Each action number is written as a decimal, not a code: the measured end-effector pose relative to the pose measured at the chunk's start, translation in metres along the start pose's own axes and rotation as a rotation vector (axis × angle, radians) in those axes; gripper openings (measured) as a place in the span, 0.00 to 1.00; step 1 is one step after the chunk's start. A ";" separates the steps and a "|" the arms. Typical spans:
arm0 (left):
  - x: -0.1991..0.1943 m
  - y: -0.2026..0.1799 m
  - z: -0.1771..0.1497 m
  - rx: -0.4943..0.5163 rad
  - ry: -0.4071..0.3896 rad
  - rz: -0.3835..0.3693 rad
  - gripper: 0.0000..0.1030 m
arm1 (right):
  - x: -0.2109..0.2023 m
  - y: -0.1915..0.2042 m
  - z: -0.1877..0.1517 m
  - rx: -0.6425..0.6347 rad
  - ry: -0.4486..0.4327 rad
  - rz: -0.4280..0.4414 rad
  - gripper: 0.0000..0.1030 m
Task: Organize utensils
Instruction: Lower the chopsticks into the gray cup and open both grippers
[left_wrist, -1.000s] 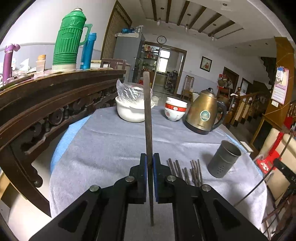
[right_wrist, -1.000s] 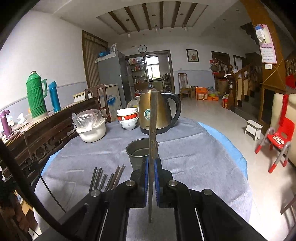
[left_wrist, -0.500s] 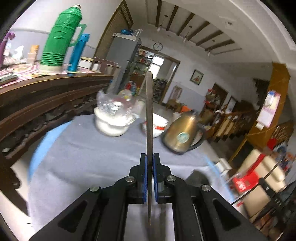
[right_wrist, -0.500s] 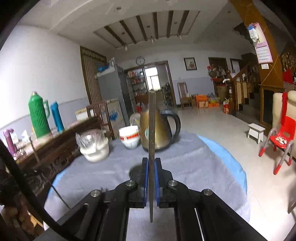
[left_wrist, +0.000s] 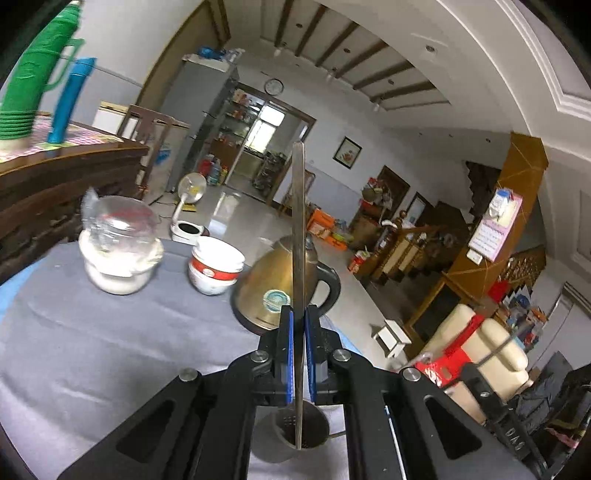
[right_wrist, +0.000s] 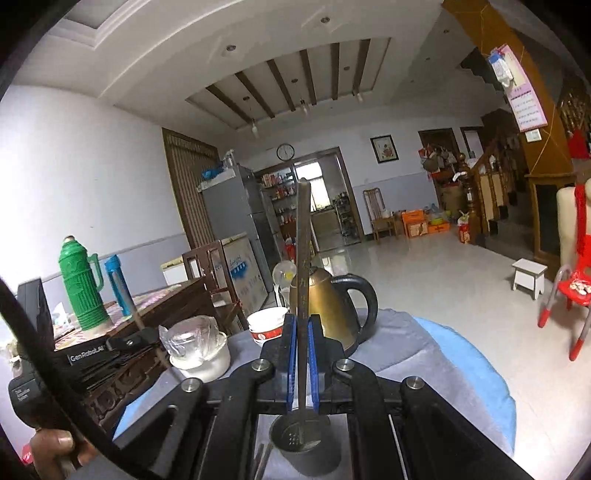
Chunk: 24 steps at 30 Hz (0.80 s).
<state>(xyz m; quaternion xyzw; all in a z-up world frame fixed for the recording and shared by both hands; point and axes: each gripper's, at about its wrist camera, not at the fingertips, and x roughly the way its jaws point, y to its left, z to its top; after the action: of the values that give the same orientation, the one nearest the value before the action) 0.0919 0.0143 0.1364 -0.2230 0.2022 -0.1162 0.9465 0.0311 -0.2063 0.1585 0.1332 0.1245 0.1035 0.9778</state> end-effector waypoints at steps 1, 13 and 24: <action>0.008 -0.004 -0.001 0.011 0.010 0.000 0.06 | 0.009 -0.002 -0.002 0.001 0.014 0.001 0.06; 0.070 -0.005 -0.037 0.097 0.146 0.037 0.06 | 0.083 -0.013 -0.039 -0.023 0.229 0.002 0.06; 0.057 -0.002 -0.051 0.131 0.216 0.061 0.42 | 0.095 -0.021 -0.055 0.012 0.375 -0.044 0.08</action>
<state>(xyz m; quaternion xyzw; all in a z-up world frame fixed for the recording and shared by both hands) 0.1199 -0.0240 0.0763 -0.1407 0.3016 -0.1237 0.9349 0.1102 -0.1911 0.0809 0.1145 0.3081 0.1042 0.9387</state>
